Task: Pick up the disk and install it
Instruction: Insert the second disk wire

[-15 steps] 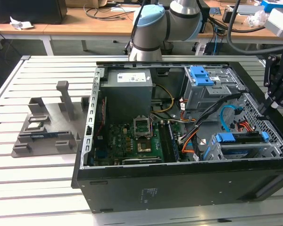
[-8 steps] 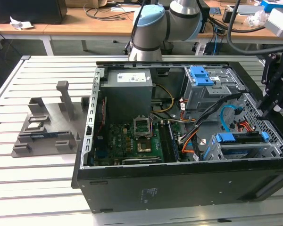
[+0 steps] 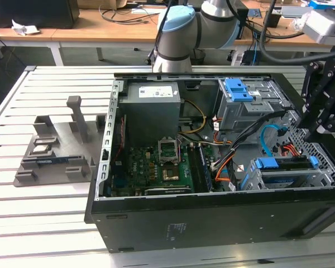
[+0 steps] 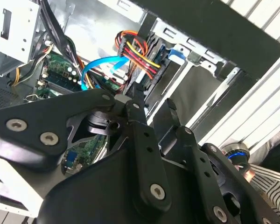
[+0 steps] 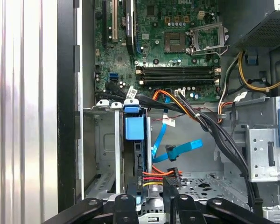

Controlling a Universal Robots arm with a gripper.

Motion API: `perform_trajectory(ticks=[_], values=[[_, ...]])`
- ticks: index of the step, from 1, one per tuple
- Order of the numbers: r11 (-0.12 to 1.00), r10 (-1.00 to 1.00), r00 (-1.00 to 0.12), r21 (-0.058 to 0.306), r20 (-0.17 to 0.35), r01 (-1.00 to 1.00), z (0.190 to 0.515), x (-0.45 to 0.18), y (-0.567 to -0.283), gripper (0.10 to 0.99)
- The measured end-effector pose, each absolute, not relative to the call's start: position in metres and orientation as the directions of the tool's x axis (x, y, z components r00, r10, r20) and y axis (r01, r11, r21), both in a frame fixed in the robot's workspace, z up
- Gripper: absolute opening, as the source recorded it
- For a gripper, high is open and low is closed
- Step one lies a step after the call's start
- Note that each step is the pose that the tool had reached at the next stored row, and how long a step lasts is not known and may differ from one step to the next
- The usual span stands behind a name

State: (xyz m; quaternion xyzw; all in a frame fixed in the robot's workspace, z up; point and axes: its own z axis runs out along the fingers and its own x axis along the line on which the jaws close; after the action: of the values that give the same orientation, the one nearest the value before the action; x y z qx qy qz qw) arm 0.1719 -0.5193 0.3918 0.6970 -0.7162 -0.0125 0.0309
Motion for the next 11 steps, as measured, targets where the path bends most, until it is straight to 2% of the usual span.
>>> perform_trajectory(ticks=[11], values=[[-0.001,-1.0,0.002,0.061,0.027,-0.998,0.388,0.154,-0.508,0.361]])
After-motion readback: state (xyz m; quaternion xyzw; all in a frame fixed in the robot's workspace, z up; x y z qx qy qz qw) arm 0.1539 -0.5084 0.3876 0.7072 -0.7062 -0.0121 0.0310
